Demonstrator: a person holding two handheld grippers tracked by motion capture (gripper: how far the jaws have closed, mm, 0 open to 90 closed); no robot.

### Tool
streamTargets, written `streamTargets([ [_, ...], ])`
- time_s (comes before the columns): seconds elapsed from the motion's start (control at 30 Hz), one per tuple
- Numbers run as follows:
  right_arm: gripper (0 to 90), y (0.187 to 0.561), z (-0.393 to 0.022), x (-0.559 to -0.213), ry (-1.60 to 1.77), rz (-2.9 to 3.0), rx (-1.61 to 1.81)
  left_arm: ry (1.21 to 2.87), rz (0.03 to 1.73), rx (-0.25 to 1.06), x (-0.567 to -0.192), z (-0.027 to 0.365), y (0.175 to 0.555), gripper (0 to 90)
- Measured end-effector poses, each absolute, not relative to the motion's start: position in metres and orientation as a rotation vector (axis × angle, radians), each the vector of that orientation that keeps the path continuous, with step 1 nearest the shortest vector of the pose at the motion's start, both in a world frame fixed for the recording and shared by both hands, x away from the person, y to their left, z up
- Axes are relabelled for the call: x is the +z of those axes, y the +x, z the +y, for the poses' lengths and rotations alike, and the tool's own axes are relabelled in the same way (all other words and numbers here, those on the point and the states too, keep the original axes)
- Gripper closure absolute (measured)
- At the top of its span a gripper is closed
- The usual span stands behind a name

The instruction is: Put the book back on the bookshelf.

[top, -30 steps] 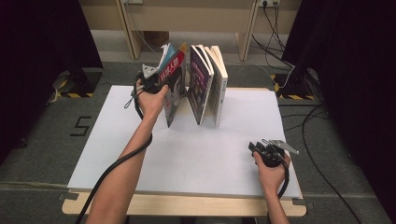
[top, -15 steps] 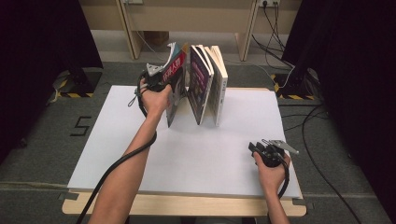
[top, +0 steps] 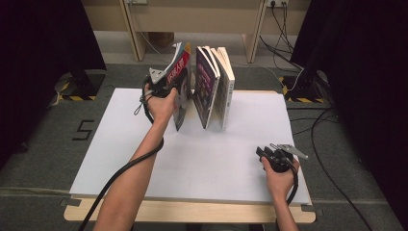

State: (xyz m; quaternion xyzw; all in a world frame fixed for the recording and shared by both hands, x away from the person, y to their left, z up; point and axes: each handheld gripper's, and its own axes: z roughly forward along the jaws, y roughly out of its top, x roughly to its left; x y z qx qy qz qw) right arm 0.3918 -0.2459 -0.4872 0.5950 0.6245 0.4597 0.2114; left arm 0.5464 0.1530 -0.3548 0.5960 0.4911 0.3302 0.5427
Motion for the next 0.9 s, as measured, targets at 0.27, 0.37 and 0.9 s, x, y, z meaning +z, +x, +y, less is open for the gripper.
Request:
streamTargets([
  [0.27,61.1,0.392,-0.246,-0.486,1.652,1.731,1.278,1.418,1.202,0.778,-0.359,0.160,0.546,77.9],
  [0.37,61.0,0.392,-0.246,-0.487,1.655,1.732,1.278,1.422,1.211,0.767,-0.363,0.162,0.546,74.4],
  [0.9,60.8,0.392,-0.245,-0.487,1.657,1.731,1.279,1.477,1.222,0.744,-0.371,0.166,0.544,58.3],
])
